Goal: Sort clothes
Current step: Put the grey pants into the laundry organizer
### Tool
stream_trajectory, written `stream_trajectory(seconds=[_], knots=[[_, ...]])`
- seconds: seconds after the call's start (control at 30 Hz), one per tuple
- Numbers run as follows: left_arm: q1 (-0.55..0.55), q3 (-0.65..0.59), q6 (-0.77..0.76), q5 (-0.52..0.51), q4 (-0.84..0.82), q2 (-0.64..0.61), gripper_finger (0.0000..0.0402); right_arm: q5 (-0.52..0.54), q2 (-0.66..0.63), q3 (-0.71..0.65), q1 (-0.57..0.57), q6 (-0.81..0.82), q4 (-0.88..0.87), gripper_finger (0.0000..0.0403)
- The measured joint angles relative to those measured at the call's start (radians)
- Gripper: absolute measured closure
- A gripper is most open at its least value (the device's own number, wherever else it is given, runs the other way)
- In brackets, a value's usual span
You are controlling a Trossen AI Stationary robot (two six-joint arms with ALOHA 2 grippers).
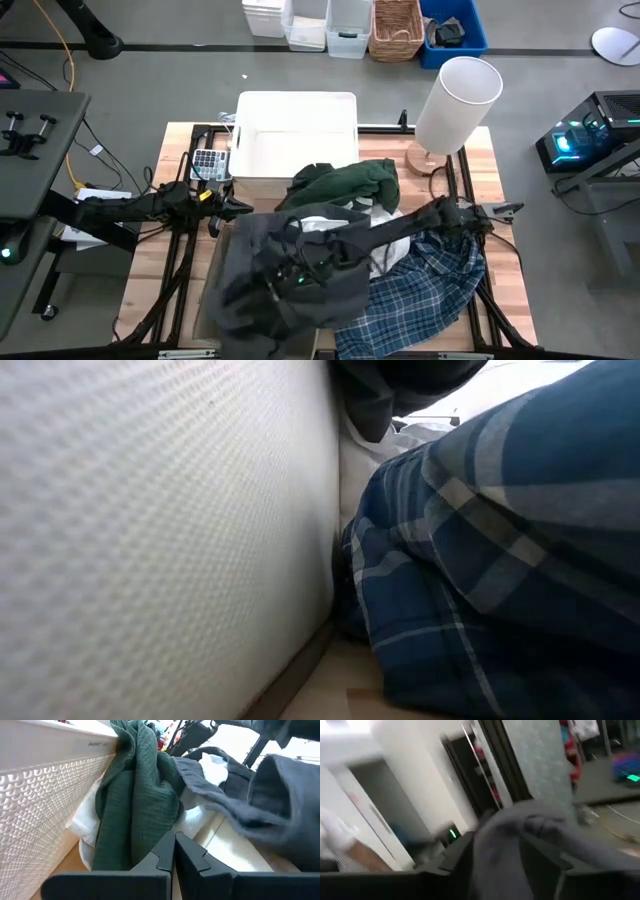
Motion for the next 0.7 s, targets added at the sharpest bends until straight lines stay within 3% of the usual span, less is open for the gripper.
stream_trajectory(seconds=[0.13,0.3,0.53,0.7], knots=[[0.000,0.000,0.000,0.000,0.000,0.000,0.0401,0.008,-0.113,0.004,0.000,-0.123,-0.294,0.0186],[0.000,0.000,0.000,0.000,0.001,0.000,0.0401,0.059,-0.237,0.001,0.021,-0.156,-0.723,0.0172],[0.000,0.000,0.000,0.000,0.002,0.000,0.0401,0.393,-0.407,0.001,0.112,-0.065,-1.359,0.0186],[0.000,0.000,0.000,0.000,0.002,0.000,0.0401,0.464,-0.449,0.002,0.095,-0.017,-1.573,0.0196]])
